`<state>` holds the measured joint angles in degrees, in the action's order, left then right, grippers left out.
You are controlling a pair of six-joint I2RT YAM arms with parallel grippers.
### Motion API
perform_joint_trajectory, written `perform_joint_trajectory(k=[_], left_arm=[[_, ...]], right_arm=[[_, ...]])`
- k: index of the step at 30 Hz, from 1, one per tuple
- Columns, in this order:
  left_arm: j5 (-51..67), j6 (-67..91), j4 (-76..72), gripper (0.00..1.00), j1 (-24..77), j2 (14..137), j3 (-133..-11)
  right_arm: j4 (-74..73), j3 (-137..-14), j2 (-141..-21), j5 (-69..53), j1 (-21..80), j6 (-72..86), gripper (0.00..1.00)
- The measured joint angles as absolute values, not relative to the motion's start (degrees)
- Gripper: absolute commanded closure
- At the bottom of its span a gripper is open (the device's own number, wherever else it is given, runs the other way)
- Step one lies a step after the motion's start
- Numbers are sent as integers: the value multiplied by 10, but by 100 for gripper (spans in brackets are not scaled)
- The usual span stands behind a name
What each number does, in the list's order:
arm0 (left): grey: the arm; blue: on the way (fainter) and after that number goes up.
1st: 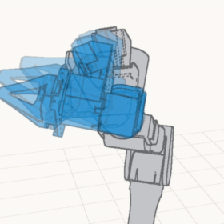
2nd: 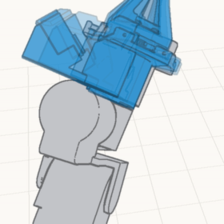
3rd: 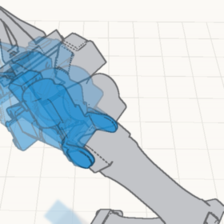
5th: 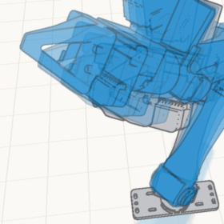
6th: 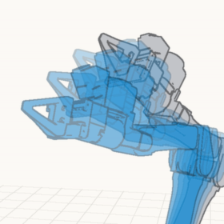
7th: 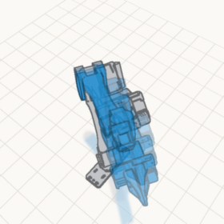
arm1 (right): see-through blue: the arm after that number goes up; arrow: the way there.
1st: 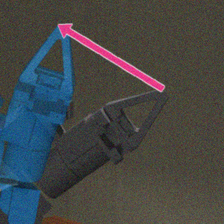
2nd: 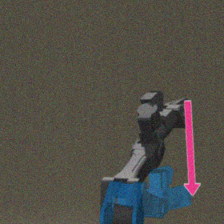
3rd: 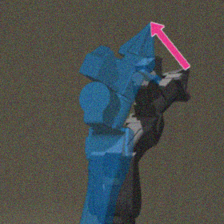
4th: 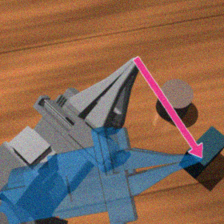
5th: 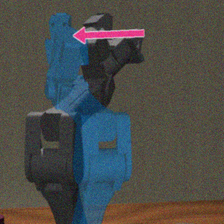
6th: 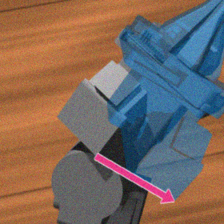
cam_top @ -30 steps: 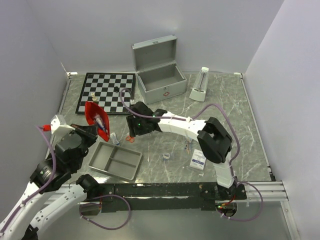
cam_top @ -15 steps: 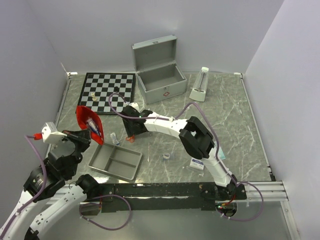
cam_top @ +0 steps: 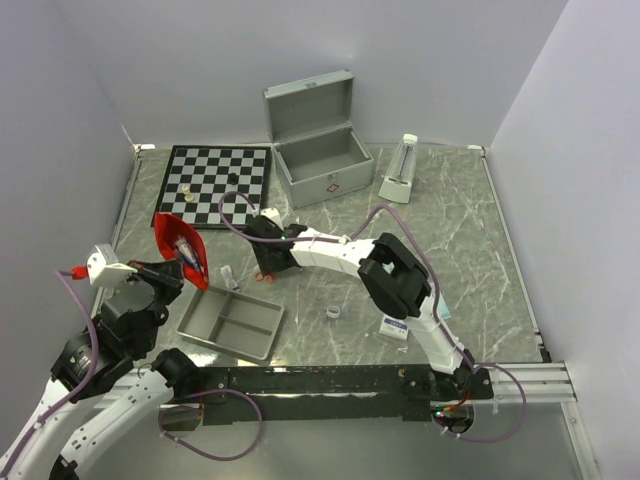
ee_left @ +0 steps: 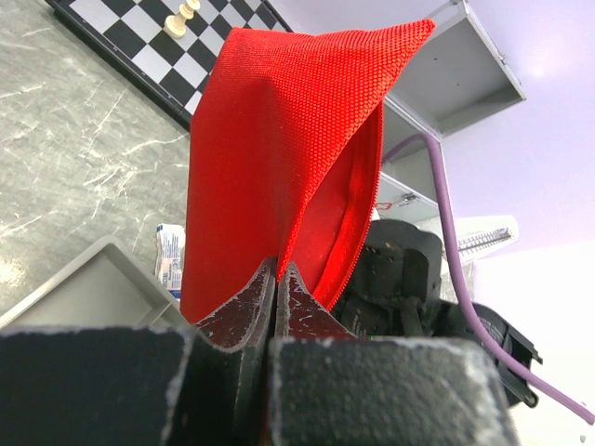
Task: Organize the medicine kit
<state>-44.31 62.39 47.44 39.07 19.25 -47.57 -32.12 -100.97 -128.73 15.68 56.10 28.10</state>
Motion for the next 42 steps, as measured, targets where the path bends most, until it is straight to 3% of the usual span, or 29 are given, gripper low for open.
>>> perform_joint_trajectory(k=[7, 11, 16, 24, 30, 42], left_arm=[[-436, 620, 459, 99, 391, 194, -468], [-429, 611, 438, 99, 391, 204, -458], [-415, 599, 412, 99, 391, 231, -449], [-398, 583, 382, 99, 391, 250, -446], [-388, 581, 370, 99, 391, 250, -442], [-378, 583, 361, 99, 391, 250, -428]], right_arm=[[-228, -825, -1179, 169, 557, 238, 58], [-197, -740, -1124, 181, 546, 205, 61], [-173, -684, -1091, 222, 533, 164, 53], [-174, -676, -1084, 230, 531, 157, 52], [-191, -671, -1072, 231, 524, 176, 32], [-228, -672, -1014, 162, 522, 152, 31]])
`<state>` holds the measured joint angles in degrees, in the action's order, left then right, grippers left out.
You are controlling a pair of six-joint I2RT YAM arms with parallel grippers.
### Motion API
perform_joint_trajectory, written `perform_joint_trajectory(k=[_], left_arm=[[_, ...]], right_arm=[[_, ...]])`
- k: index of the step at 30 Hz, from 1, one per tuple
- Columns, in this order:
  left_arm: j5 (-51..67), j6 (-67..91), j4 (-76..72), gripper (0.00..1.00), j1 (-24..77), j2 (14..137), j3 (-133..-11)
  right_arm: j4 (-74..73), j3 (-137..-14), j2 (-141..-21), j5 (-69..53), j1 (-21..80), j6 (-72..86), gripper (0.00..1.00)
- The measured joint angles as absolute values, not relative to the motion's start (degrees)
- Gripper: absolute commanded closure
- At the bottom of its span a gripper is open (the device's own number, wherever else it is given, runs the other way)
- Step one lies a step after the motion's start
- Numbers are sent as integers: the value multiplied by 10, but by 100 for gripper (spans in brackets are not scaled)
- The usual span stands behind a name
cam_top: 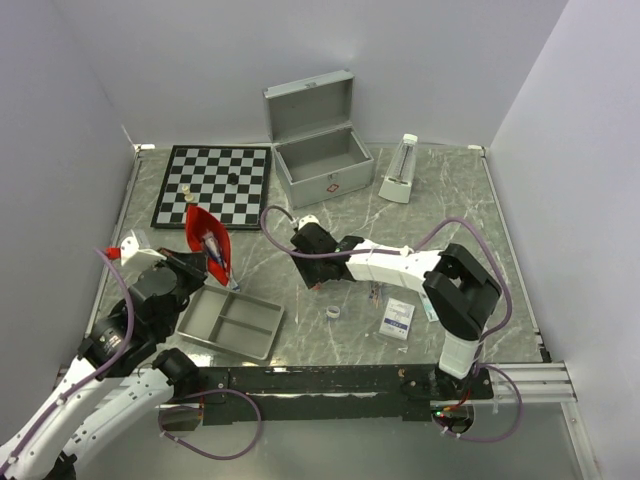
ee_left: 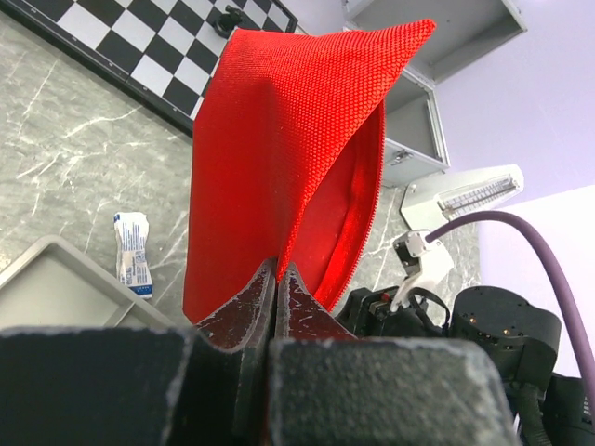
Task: Organize the medicine kit
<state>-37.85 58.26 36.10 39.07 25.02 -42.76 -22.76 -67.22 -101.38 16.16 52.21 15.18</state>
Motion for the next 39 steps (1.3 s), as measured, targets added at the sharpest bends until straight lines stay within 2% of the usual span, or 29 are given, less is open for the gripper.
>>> perform_joint_trajectory(k=[5, 13, 19, 23, 39], left_arm=[[-373, 583, 358, 99, 391, 253, -421], [-368, 584, 355, 99, 391, 257, -413], [-362, 587, 349, 99, 391, 259, -407], [-358, 590, 348, 99, 391, 263, -407], [-347, 595, 340, 99, 391, 265, -398]], right_arm=[[-225, -676, -1029, 111, 522, 137, 33], [-227, -683, -1066, 93, 521, 123, 41], [-222, -684, -1070, 88, 515, 123, 56], [-215, -682, -1070, 82, 511, 123, 62], [-205, -678, -1066, 79, 511, 123, 75]])
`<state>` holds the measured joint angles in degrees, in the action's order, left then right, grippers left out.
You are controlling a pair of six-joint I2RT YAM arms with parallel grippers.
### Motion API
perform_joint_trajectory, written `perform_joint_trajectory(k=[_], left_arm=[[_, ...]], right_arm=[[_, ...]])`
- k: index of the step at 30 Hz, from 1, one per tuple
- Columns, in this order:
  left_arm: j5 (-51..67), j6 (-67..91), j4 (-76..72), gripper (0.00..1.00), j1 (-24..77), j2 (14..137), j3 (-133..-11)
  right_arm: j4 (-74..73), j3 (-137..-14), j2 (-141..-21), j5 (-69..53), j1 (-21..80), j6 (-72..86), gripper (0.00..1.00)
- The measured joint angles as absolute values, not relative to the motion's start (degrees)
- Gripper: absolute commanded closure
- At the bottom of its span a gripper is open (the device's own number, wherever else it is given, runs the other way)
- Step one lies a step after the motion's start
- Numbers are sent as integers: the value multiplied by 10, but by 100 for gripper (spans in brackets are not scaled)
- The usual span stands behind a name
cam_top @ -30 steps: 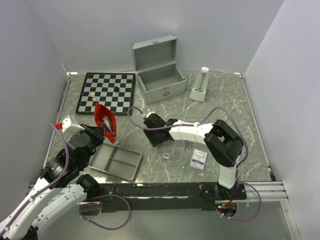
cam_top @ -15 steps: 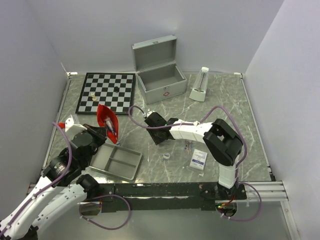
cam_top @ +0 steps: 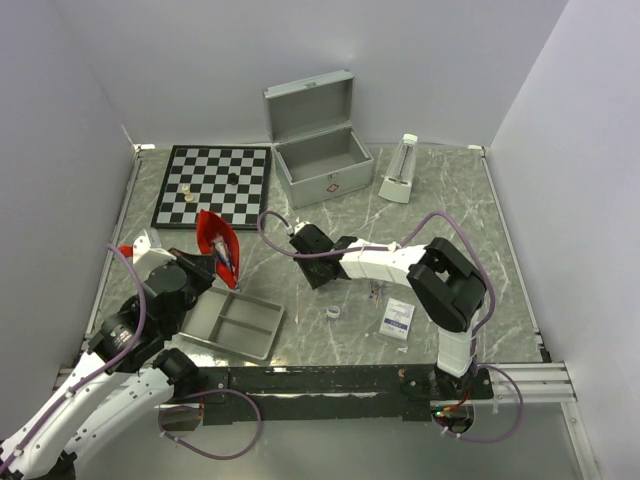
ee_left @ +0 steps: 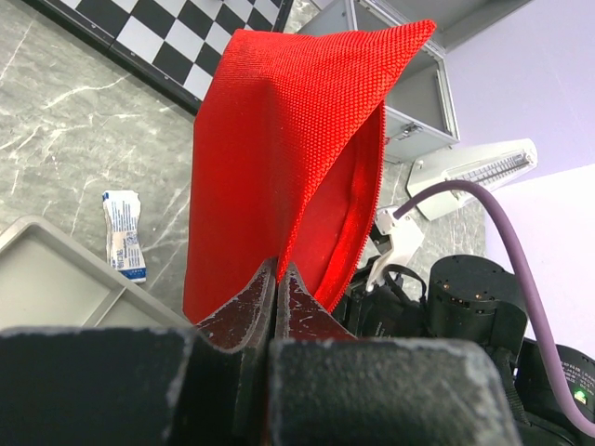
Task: Organize the medicine kit
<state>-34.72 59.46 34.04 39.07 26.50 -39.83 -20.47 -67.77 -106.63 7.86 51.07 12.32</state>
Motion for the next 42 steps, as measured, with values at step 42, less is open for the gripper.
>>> perform_joint_trajectory(k=[42], left_arm=[[-207, 632, 83, 99, 391, 516, -386]], right_arm=[[-197, -657, -747, -71, 514, 273, 77]])
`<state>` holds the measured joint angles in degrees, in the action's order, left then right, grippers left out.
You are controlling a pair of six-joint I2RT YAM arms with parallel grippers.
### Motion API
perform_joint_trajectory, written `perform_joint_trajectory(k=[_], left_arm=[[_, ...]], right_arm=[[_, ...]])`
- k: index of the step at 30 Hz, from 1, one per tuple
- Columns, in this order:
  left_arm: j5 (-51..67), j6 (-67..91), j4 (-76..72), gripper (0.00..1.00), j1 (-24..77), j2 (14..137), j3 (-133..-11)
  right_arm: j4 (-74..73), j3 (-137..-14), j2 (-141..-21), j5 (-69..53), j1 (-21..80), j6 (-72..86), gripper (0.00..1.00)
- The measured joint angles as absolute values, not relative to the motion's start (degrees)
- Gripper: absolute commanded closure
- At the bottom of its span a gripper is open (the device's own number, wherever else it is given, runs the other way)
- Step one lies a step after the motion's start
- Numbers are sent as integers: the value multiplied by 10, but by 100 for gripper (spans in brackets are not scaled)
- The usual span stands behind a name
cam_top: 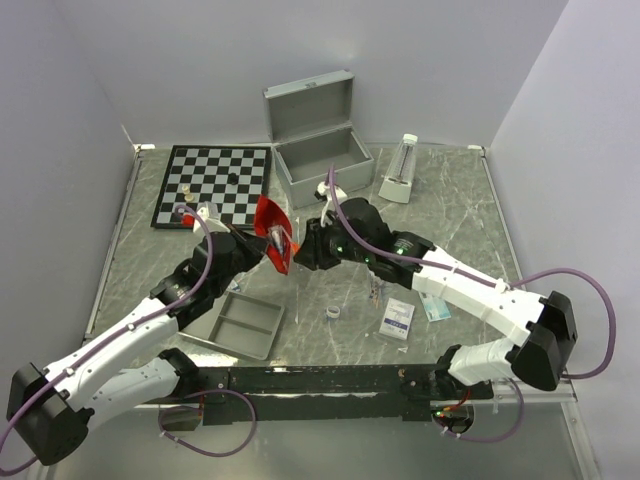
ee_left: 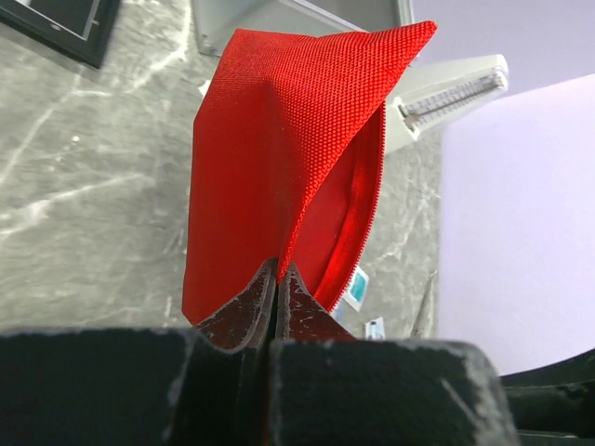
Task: Organize the medicine kit
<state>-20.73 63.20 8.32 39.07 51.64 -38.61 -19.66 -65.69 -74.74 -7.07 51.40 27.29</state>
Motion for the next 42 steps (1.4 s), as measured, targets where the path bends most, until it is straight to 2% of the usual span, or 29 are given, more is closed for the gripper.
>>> perform_joint_trajectory(k=[8, 19, 20, 24, 27, 31, 36, 42], left_arm=[[-182, 657, 49, 99, 395, 504, -352], [-163, 687, 0, 99, 398, 456, -332], [-162, 687, -2, 99, 398, 455, -332], [-158, 688, -9, 99, 398, 455, -332], [-159, 688, -9, 99, 399, 455, -332], [-159, 688, -7, 99, 399, 455, -332], [-173, 688, 18, 99, 399, 452, -336], [-253, 660, 150, 99, 399, 442, -407]], right_arm=[[-120, -674, -771, -147, 496, 329, 77], [-7, -622, -780, -201, 465, 402, 76], [-2, -622, -783, -203, 465, 406, 75], [11, -622, -796, -211, 465, 414, 43], [9, -622, -797, -210, 465, 416, 30], [8, -622, -793, -206, 465, 415, 26], [-6, -622, -769, -199, 465, 401, 25], [-68, -623, -697, -142, 452, 349, 28]])
